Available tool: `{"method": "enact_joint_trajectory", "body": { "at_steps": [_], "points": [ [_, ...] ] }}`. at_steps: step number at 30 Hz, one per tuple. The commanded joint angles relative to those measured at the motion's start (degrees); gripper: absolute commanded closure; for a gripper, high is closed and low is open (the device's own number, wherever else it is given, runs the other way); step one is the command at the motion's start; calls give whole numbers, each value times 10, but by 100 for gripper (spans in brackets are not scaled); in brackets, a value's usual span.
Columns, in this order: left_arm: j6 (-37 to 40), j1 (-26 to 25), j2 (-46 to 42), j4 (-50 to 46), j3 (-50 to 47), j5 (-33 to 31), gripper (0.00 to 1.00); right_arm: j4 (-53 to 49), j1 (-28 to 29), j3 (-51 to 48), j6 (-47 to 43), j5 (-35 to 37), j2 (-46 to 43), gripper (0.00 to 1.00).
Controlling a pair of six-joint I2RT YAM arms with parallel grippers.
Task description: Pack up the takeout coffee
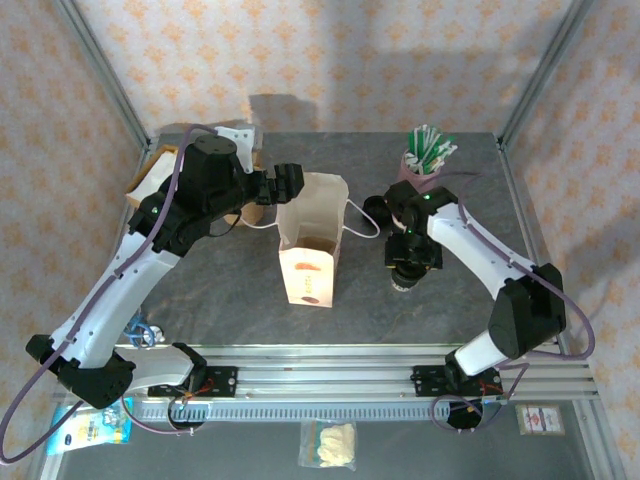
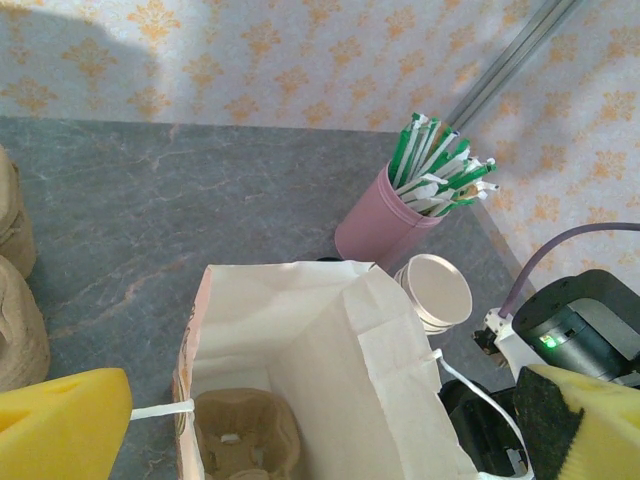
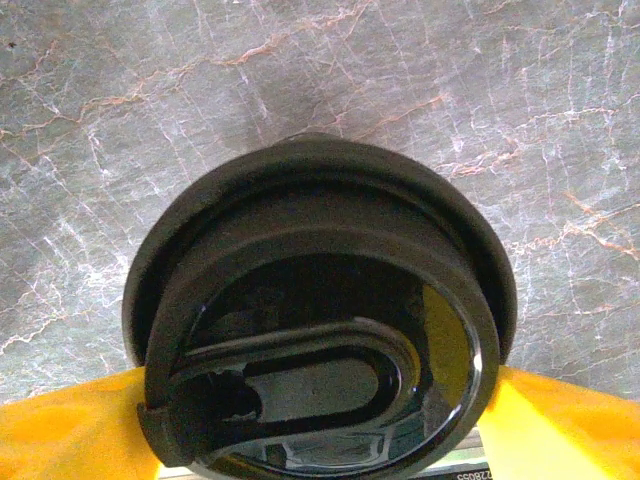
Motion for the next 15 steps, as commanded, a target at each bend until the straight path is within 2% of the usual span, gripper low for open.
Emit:
{"method": "enact_joint_trajectory", "body": {
  "at_steps": [1,8,15],
  "points": [
    [-1,5,-3,2,-1,1,1,-13,-2,18,-5,35,5,21],
    [-5,5,-1,5,-3,2,1,-15,-2,31,-8,36,2,20],
    [-7,5,-2,1,0,3,1,-2,-1,2,-7,27,-4,24]
  ]
}}
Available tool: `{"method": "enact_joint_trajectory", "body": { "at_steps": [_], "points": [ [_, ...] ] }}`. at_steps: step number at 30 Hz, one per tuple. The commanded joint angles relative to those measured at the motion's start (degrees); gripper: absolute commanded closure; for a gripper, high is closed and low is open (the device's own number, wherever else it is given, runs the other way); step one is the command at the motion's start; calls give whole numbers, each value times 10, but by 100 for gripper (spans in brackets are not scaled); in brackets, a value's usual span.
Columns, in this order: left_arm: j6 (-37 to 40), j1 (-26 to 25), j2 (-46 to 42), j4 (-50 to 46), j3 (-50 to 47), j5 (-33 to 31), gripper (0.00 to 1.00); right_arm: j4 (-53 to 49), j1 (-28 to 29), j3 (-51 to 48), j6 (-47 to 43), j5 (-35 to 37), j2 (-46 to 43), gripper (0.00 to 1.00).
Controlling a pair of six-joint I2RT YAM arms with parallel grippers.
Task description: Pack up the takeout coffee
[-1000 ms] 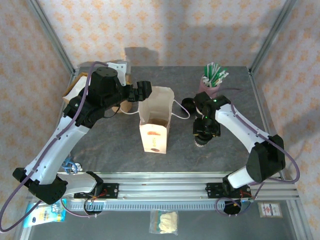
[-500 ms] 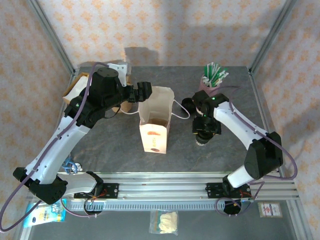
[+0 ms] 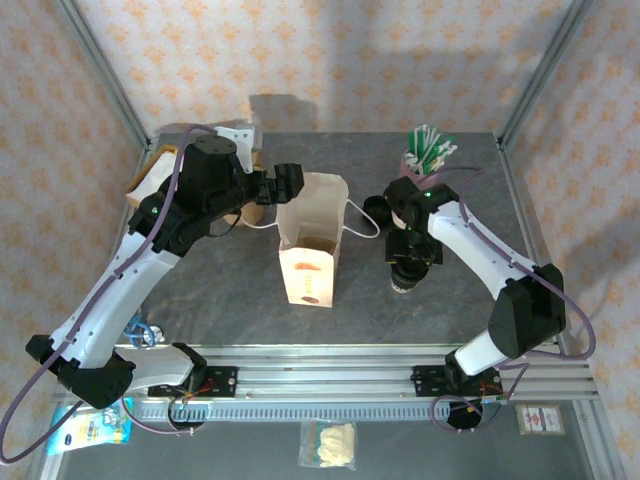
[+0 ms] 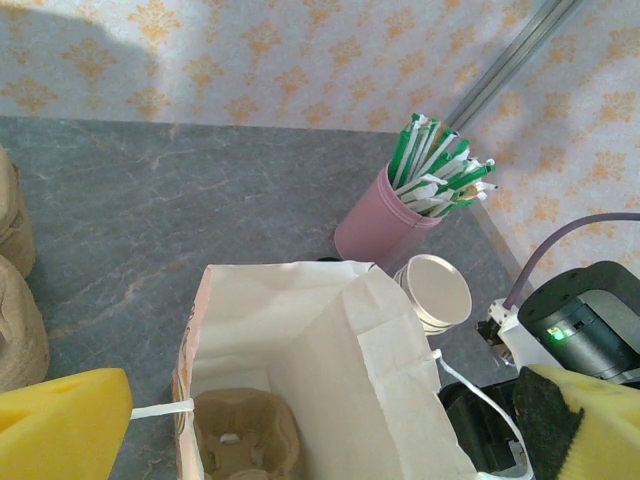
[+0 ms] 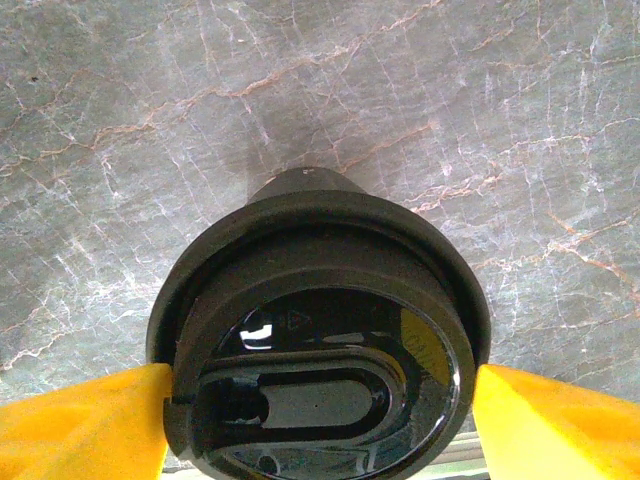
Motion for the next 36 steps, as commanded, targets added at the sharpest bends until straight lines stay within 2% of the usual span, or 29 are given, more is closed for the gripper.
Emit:
{"method": "enact_joint_trajectory", "body": {
  "at_steps": [1,25,36],
  "points": [
    [-6,5,-4,0,0,3,1,-1,-2,-18,-2,14,-8,24],
    [-14,4,8,-5,14,9,1,49,-7,-100,2,-2,-21,28],
    [-18,5,6,-8,15,6,1,45,-9,-103,-1,2,-27,36]
  ]
}}
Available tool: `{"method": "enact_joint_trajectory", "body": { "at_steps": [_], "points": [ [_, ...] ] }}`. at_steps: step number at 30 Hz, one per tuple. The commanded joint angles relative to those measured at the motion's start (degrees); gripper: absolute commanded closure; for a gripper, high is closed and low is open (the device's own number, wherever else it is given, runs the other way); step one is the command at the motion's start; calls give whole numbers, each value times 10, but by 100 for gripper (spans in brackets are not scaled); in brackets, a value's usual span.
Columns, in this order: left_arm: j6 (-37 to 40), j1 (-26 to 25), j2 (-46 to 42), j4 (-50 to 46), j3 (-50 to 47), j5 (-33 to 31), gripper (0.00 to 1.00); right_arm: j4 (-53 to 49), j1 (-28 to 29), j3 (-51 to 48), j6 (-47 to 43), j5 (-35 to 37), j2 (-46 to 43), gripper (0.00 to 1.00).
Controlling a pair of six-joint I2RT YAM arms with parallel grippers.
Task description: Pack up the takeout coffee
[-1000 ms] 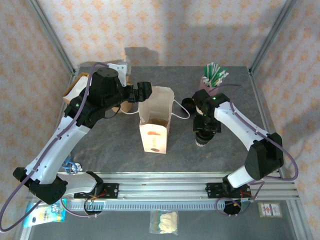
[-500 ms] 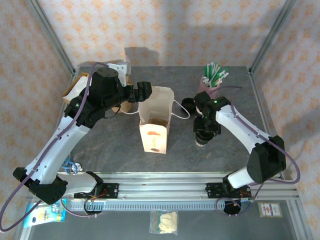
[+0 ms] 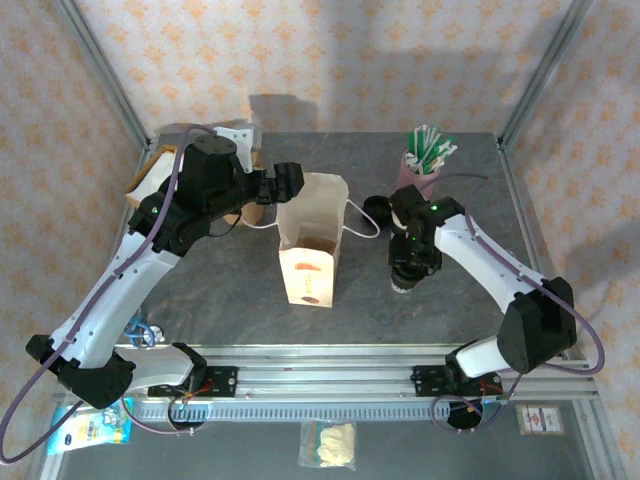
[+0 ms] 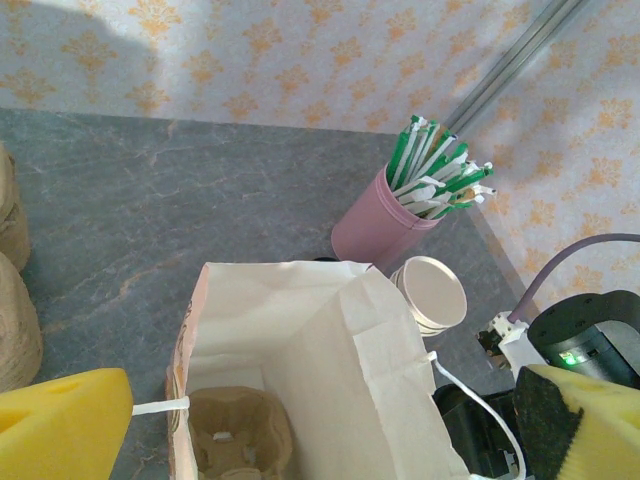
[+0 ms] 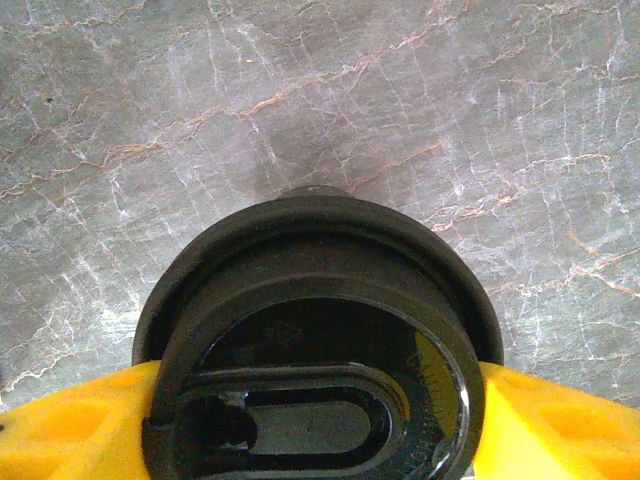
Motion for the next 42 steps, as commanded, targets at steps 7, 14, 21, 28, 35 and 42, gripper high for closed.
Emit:
{"method": "enact_joint_trajectory", "body": {
  "at_steps": [7,14,21,28,35,42],
  "points": [
    [-6,5,1,-7,11,3,1,-50,-7,2,3,15,11,38],
    [-10,5,-2,-10,2,-8,1,-73,-8,41,6,19,7,39],
    [-13,5,-9,-14,-3,-14,1,-64,-8,26,8,10,5,39],
    [-13,6,-11,-20,-18,-25,1,-72,-7,39,8,11,1,39],
    [-19,5,-2,-52,-15,-49,1,-95,-8,77,9,19,-4,40],
    [-30,5,28,-107,-11,-40,2,-127,-8,138,10,27,-5,40]
  ]
}}
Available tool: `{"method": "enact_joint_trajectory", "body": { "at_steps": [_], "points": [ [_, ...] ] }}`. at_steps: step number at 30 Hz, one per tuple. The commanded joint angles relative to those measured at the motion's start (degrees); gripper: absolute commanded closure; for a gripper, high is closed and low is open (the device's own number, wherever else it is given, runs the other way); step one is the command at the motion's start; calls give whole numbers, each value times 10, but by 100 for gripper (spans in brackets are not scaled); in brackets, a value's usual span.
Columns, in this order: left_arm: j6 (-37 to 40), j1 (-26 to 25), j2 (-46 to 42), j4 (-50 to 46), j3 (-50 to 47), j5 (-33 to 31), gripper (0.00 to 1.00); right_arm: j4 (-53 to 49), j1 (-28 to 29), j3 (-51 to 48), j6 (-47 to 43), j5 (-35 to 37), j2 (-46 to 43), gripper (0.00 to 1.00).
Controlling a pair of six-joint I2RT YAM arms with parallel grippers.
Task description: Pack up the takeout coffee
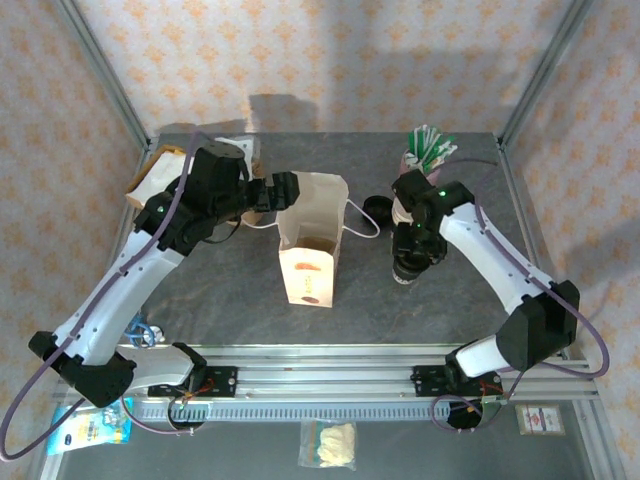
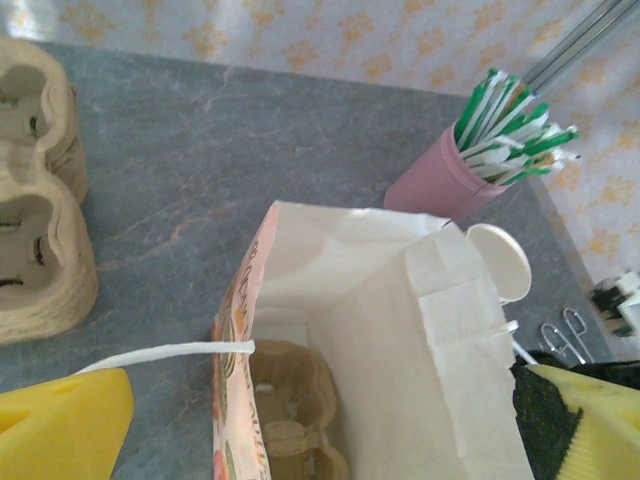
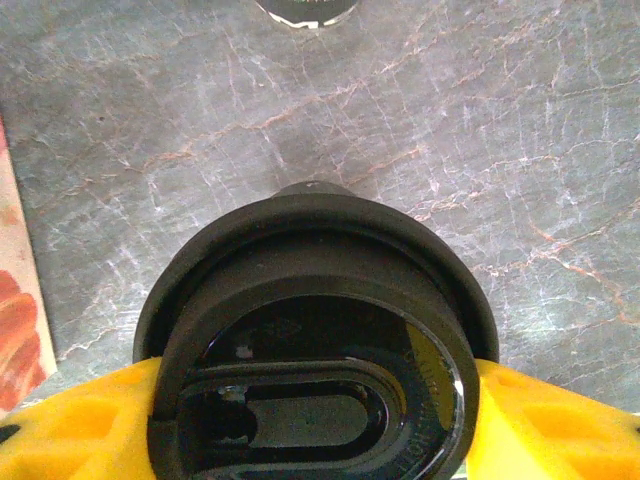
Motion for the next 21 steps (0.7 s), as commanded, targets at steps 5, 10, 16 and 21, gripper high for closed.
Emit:
{"method": "enact_joint_trajectory", "body": {
  "at_steps": [5,10,16,21],
  "points": [
    [-6,5,39,-56,-19,34,7,-39,-4,59,9,25,-15,40],
    [5,5,39,-54,-49,42,13,-39,-5,88,10,22,-12,40],
    [20,5,37,-27,-95,42,27,-40,-6,130,8,15,-1,40],
    [22,4,38,-10,-112,17,63,-40,-8,149,11,4,0,41]
  ]
}}
